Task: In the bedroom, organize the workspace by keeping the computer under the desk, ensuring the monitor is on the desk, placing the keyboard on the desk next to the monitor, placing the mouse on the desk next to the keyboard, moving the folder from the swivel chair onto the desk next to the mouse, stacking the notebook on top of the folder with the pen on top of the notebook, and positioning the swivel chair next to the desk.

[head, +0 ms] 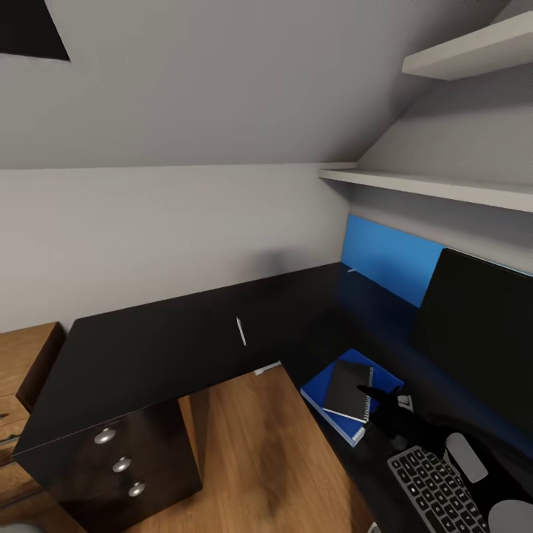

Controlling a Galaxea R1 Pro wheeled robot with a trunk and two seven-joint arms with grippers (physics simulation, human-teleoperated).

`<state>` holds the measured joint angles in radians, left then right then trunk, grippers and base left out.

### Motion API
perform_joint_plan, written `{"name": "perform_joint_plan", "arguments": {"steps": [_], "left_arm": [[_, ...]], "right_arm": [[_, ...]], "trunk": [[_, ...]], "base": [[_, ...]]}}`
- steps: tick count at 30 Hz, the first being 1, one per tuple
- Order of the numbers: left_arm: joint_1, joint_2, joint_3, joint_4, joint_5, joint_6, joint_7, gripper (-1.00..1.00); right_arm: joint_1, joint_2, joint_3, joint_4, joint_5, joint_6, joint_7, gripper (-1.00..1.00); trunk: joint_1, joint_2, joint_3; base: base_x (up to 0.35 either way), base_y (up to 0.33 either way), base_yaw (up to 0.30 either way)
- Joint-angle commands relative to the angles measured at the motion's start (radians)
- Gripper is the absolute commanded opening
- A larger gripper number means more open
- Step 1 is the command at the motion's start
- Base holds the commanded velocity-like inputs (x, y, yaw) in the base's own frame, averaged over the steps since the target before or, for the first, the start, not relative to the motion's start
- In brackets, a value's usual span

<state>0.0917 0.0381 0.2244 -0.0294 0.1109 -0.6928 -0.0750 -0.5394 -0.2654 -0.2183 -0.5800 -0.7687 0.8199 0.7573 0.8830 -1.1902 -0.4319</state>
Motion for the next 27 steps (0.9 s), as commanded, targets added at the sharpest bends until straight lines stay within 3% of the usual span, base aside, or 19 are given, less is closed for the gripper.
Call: {"name": "perform_joint_plan", "arguments": {"steps": [1,11,27], "left_arm": [[0.000,0.000,0.000,-0.001,0.010,-0.001,-0.008,1.00],[0.000,0.000,0.000,-0.001,0.010,0.001,-0.008,1.00],[0.000,-0.001,0.000,-0.001,0.012,0.002,-0.008,1.00]], "right_arm": [[-0.001,0.000,-0.003,0.000,0.000,0.005,0.002,1.00],[-0.001,0.003,-0.001,0.000,-0.001,0.005,0.009,1.00],[-0.001,0.003,-0.001,0.000,0.000,0.005,0.010,1.00]], "trunk": [[0.000,-0.001,-0.001],[0.000,-0.001,-0.001],[0.000,-0.001,-0.001]], "base": [[0.000,0.000,0.000],[-0.135,0.000,0.000],[-0.010,0.000,0.000]]}}
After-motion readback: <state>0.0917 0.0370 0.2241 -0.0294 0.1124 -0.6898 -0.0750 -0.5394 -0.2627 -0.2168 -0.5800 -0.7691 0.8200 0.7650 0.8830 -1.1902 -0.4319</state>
